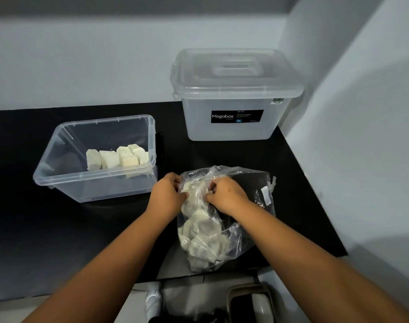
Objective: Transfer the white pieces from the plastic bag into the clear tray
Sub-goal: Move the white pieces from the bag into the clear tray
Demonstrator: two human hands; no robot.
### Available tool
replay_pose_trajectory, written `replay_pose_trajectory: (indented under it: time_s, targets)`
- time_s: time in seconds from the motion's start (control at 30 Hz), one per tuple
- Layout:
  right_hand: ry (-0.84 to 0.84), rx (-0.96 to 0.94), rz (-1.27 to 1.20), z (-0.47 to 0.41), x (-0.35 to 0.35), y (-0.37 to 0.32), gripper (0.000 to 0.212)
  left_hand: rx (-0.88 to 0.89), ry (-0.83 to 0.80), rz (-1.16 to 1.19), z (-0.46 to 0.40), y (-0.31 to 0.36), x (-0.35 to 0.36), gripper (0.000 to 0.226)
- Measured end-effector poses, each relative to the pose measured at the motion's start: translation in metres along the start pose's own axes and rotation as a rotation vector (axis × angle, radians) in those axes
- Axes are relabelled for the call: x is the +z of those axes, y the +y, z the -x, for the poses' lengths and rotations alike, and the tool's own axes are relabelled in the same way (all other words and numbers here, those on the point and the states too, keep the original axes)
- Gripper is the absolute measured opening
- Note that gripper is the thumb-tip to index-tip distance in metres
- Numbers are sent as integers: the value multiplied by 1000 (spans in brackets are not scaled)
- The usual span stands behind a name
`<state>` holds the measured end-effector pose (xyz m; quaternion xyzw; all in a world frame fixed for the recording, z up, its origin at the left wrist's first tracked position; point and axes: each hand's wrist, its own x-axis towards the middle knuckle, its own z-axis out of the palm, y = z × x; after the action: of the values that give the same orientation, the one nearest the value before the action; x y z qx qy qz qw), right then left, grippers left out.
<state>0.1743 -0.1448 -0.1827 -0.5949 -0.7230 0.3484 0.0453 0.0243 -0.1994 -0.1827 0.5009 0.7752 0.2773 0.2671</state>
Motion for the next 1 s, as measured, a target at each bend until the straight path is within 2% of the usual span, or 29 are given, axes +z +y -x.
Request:
replay_pose_trajectory:
  time_s: [0.1,0.5,0.63,0.73,0.8,0.87,1.0]
  targets:
    - [11,-3,-60,1,1,1,5,3,28,43,1,0,1,31]
    - [109,1,-263,29,-24,33,23,-5,80,22,-1,-7,3,22]
    - [93,9,-379,43,-30,44,23,113,134,-101,8,4,3,29]
    - [22,47,-414,47,-28,49,23,313,231,-162,23,19,2,28]
    - [7,62,-400,47,-25,50,23,485,180,-151,31,28,6,20]
    - [31,78,-377,44,-23,52,21,606,46,-163,36,32,14,12]
    - [82,129,-400,41,-21,54,19,652,-192,-253,39,30,33,8]
